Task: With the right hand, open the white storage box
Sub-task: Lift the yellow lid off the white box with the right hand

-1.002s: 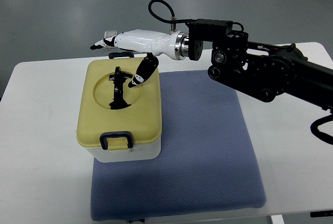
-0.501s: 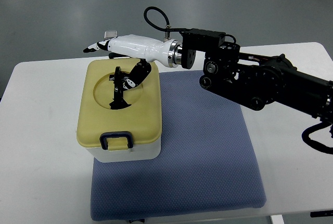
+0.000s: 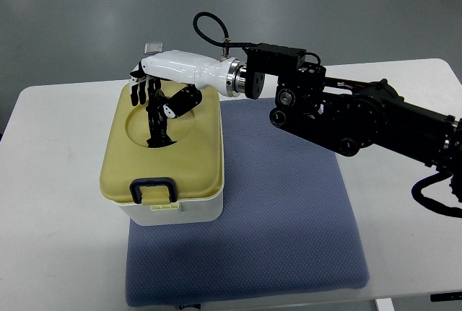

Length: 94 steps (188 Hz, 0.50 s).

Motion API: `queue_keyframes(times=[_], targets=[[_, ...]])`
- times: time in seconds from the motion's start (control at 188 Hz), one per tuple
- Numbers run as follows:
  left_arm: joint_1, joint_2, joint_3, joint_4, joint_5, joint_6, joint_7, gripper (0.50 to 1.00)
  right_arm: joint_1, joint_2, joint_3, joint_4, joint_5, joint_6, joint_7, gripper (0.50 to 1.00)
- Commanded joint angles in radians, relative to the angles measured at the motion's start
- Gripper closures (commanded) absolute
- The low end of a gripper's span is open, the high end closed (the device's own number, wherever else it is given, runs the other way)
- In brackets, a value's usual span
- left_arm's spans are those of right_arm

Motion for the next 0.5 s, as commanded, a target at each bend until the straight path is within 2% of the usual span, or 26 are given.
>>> queue_keyframes(times=[0.0, 0.224, 0.373, 0.495], targets=[[-0.001, 0.000, 0.000, 0.000, 0.000, 0.001, 0.000, 0.500, 0.004, -0.001, 0.002, 0.002, 0.006, -0.007, 0.000, 1.000], [-0.001, 0.000, 0.000, 0.000, 0.000, 0.001, 0.000, 0.500, 0.056, -0.036, 0.019, 0.030, 0.023, -0.007, 0.014, 1.000], [-0.001, 0.000, 0.000, 0.000, 0.000, 0.000, 0.000, 0.500, 0.096, -0.136, 0.019, 0.071, 0.058, 0.010, 0.021, 1.000], [-0.001, 0.000, 0.002, 0.000, 0.000, 0.000, 0.000, 0.500, 0.104, -0.260, 0.019, 0.125, 0.095, 0.035, 0.031, 1.000]])
